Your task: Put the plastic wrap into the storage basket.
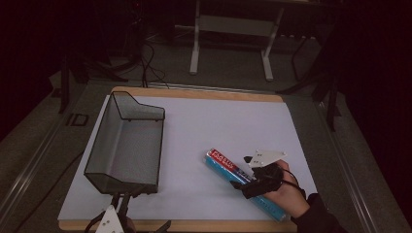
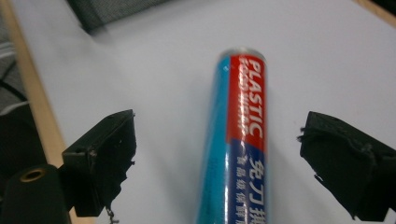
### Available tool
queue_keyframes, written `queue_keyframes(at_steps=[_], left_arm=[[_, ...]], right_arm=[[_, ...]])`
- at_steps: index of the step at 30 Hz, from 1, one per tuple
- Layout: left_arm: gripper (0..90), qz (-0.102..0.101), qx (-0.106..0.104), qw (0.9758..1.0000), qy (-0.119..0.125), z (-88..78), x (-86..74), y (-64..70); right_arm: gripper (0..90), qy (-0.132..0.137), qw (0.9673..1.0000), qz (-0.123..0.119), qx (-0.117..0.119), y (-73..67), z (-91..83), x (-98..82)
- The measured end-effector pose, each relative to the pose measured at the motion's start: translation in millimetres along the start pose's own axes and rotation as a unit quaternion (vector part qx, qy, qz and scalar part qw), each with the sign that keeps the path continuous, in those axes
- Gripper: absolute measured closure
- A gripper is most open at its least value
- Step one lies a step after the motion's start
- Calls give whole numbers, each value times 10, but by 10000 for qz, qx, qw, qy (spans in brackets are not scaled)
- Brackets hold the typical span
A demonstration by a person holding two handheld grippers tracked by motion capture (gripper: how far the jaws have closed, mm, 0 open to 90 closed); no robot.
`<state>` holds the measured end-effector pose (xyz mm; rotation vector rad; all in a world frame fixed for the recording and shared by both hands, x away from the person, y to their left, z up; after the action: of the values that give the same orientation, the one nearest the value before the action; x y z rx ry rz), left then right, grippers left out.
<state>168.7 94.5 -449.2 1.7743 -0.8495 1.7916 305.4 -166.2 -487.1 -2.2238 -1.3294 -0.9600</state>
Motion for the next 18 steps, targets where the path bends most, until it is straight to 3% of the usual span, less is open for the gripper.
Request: queue_keyframes(at_steps=[2,8,18], left_arm=[[20,-2,-2,10000,-2,0,0,1],[19,3,-18,10000,-20,1,-5,0],[19,28,-38,10000,-40,6,-11,10]], right_arm=[[105,-93,9999,42,40,6,29,-21],[110,-602,9976,284,-190,126,213,-155],[103,-1378,9893,452,-184,234,413,-343]])
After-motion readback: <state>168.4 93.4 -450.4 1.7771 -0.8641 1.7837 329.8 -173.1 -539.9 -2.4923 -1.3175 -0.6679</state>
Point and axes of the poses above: each handheld gripper's, and its own axes: z roughly forward along the jaws, x roughly out of its top, y roughly to its right, the point moved 8 cm from there along z, roughly forward along the jaws, and after that the axes turned 3 degrees about x, right-handed, at the moved point
